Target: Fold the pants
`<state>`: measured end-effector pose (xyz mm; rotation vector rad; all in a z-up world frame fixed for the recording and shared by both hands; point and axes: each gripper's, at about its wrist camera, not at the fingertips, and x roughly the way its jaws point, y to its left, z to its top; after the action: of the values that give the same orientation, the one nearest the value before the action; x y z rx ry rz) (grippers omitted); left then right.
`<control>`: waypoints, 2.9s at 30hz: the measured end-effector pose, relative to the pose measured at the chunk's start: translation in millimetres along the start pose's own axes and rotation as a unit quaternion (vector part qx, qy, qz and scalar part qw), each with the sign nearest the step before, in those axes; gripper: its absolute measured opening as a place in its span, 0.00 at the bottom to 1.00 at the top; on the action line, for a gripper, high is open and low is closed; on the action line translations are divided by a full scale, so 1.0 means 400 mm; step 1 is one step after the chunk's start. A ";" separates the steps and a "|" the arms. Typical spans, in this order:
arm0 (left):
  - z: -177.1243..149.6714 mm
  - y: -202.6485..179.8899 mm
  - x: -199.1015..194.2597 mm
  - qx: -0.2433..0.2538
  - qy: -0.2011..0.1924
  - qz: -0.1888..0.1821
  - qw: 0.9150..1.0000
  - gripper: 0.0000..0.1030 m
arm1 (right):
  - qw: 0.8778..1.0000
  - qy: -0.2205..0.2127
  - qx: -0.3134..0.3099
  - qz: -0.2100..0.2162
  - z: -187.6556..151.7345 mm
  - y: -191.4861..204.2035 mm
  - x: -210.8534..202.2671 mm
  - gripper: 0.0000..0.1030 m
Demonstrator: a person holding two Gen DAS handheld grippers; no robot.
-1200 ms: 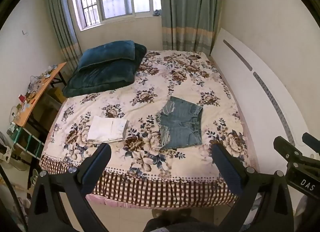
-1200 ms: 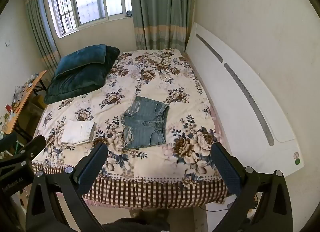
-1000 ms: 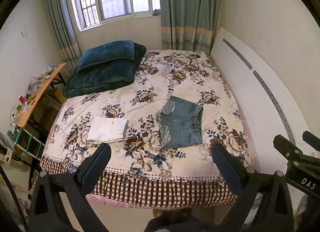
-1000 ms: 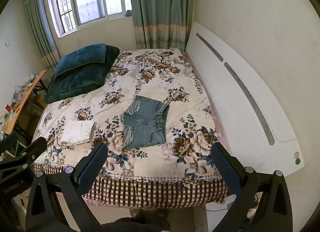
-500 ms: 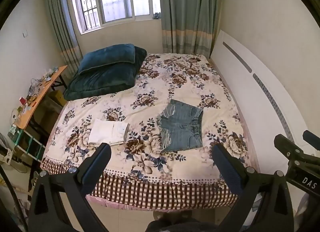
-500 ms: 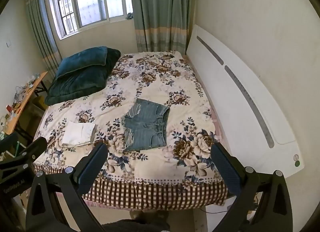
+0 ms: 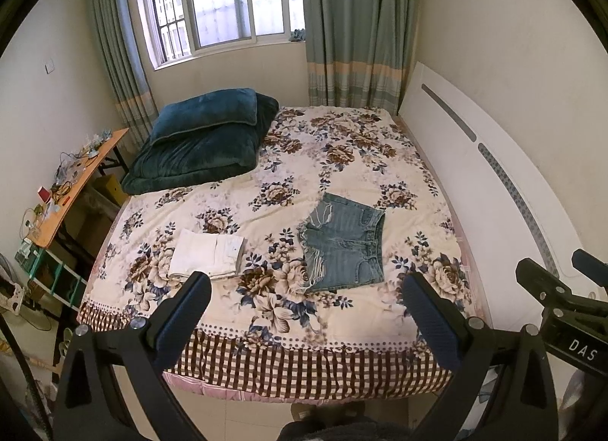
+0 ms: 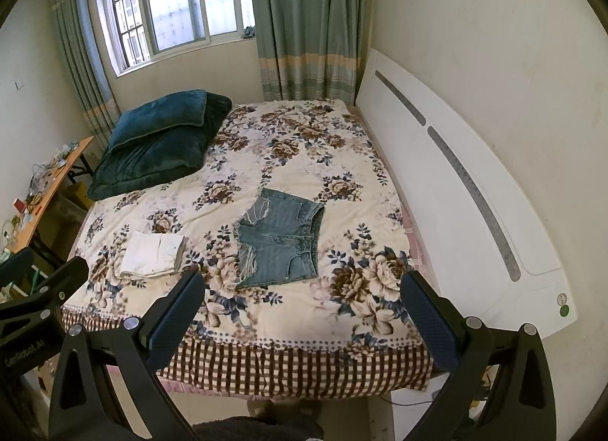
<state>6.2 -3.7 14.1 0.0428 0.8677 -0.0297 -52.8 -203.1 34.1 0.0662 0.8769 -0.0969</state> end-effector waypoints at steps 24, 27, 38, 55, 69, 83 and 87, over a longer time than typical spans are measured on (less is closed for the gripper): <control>0.013 0.003 -0.010 -0.001 -0.007 0.001 1.000 1.00 | 1.000 -0.004 -0.001 0.000 0.003 0.004 -0.015 1.00; 0.005 0.001 -0.011 0.001 -0.007 0.002 1.000 1.00 | 1.000 -0.004 -0.001 0.000 0.004 0.003 -0.019 1.00; 0.005 0.002 -0.013 0.001 -0.010 0.001 1.000 1.00 | 1.000 -0.007 -0.001 0.000 0.006 0.005 -0.028 1.00; 0.037 -0.007 -0.030 -0.003 -0.011 0.004 1.000 1.00 | 1.000 -0.001 0.001 0.006 0.051 0.019 -0.043 1.00; 0.056 0.007 0.248 -0.053 0.035 0.064 0.996 1.00 | 0.996 0.058 0.014 0.062 0.070 -0.046 0.239 1.00; 0.118 0.048 0.878 -0.004 0.166 0.035 0.985 1.00 | 0.977 0.173 0.101 0.067 0.099 -0.024 0.964 1.00; 0.154 0.054 1.061 0.020 0.181 0.030 0.983 1.00 | 0.970 0.202 0.121 0.059 0.102 -0.020 1.181 1.00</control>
<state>328.5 11.1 -269.5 0.1141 1.2299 0.0183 277.7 -242.1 -303.6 0.3763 1.2623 -0.0792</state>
